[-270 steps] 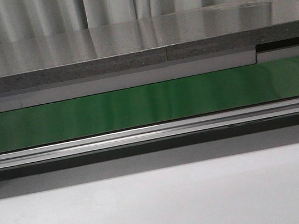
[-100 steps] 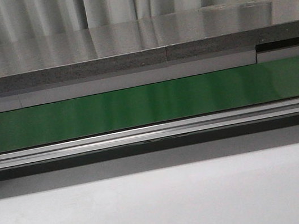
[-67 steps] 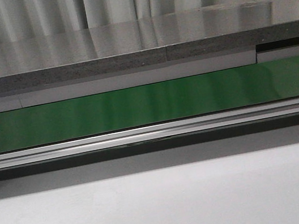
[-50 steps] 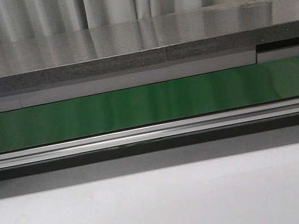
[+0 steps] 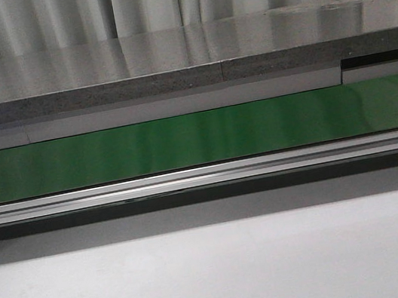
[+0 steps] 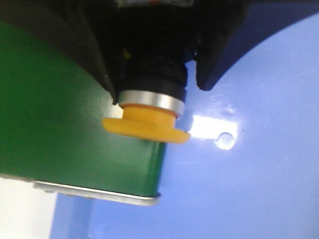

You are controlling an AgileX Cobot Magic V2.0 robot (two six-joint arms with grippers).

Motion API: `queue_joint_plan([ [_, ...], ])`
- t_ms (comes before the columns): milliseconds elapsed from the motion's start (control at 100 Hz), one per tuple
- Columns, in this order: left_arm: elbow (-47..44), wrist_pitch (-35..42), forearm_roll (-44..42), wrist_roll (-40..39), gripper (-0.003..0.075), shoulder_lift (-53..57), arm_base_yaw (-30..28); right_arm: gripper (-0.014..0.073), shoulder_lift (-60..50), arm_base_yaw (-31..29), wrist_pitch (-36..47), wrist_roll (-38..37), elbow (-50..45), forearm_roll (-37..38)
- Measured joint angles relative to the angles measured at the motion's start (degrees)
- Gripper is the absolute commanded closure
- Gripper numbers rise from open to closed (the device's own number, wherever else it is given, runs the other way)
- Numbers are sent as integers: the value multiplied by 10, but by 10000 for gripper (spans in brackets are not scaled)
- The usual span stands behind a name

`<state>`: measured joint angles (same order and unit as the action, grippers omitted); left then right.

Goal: Move button from left to right
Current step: 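Lift the button with the left gripper and set it on the conveyor belt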

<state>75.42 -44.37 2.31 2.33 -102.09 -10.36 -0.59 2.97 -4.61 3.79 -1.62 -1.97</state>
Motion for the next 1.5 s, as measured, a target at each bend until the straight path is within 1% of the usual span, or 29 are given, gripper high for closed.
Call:
queue_joint_plan([
  [200,-2,-5,1,2,740,0,31,662,0,0,0,0,0,0],
  [350,-2,-7,6,2,737,0,35,662,0,0,0,0,0,0],
  [420,-2,-9,6,2,714,0,35,662,0,0,0,0,0,0],
  [490,-2,-12,6,2,651,0,35,662,0,0,0,0,0,0],
  [560,-2,-15,6,2,561,0,35,662,0,0,0,0,0,0],
  [610,-2,-17,6,2,470,0,35,662,0,0,0,0,0,0],
  [630,-2,-18,6,2,447,0,35,662,0,0,0,0,0,0],
  [680,-2,-20,6,2,348,0,35,662,0,0,0,0,0,0],
  [700,-2,-20,6,2,324,0,35,662,0,0,0,0,0,0],
  [730,-2,-22,6,2,268,0,35,662,0,0,0,0,0,0],
  [740,-2,-23,6,2,268,0,35,662,0,0,0,0,0,0],
  [750,-2,-23,6,2,238,0,35,662,0,0,0,0,0,0],
  [800,-2,-24,6,2,183,0,35,662,0,0,0,0,0,0],
  [850,-2,-24,6,2,150,0,35,662,0,0,0,0,0,0],
  [890,-2,-24,6,2,141,0,35,662,0,0,0,0,0,0],
  [1250,-2,-24,11,15,142,5,35,662,0,0,0,0,0,0],
  [1500,-2,-23,16,27,142,68,35,662,0,0,0,0,0,0],
])
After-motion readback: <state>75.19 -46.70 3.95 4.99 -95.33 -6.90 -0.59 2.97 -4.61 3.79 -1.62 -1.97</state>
